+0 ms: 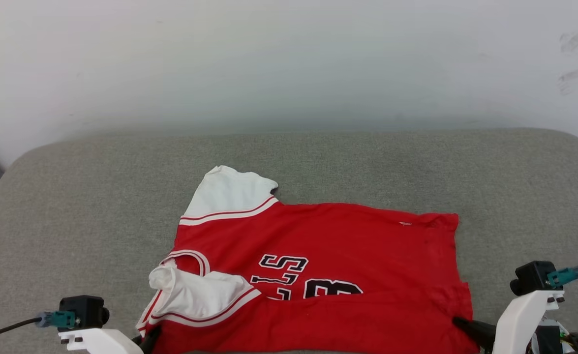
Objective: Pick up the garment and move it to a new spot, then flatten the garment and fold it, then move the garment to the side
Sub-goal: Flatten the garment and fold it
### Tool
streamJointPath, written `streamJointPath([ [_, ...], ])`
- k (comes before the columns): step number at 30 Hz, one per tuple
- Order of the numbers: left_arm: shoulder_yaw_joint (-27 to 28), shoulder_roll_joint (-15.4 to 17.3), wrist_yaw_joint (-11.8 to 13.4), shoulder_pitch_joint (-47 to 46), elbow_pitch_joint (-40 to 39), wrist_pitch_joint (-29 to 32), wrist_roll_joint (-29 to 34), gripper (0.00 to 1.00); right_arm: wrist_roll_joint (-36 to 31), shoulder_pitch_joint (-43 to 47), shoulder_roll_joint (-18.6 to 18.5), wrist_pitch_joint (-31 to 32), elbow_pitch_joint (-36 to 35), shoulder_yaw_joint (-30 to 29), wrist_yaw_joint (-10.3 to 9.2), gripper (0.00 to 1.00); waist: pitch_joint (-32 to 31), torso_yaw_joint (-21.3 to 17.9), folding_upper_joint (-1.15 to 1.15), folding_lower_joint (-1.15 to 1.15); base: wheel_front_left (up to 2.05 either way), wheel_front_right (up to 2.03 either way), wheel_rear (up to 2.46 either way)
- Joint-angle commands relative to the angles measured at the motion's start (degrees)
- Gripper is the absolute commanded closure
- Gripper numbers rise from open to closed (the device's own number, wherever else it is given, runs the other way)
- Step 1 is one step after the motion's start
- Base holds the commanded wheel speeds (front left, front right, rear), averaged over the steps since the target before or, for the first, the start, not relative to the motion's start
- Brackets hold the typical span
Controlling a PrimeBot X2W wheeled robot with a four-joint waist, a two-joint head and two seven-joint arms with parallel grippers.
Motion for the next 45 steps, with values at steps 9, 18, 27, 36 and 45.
streamJointPath([
  [9,-0.9,-2.3,-1.5,-0.6,5.0,-1.4,-1.8,0.0,-2.2,2.9,1.8,-3.3,2.3,0.2,0.0,0.0,0.5,-1.1,0.0,0.01,0.0,0.0,0.0],
  [18,2.4,-3.4,1.7,-7.7,8.4,-12.8,4.5,0.0,-10.0,-0.3,1.6,-22.0,-0.3,-0.6,0.0,0.0,2.8,-5.4,0.0,0.01,0.0,0.0,0.0],
  [27,2.3,-3.6,1.8,-21.9,12.0,-16.8,8.2,0.0,-15.4,-5.5,3.2,-34.7,-3.2,-1.9,0.0,0.0,10.4,-9.7,0.0,0.01,0.0,0.0,0.0],
  [36,2.0,1.2,-1.6,-38.9,20.1,-7.2,7.0,0.0,-17.8,-11.4,4.8,-39.8,-7.8,-2.7,-0.01,0.0,20.1,-14.4,0.0,0.01,0.0,0.0,0.0],
  [45,0.3,10.1,-3.5,-52.9,24.9,14.9,4.7,0.0,-18.2,-13.9,6.5,-41.3,-11.6,-3.9,-0.01,0.0,27.6,-18.1,0.0,0.01,0.0,0.0,0.0],
])
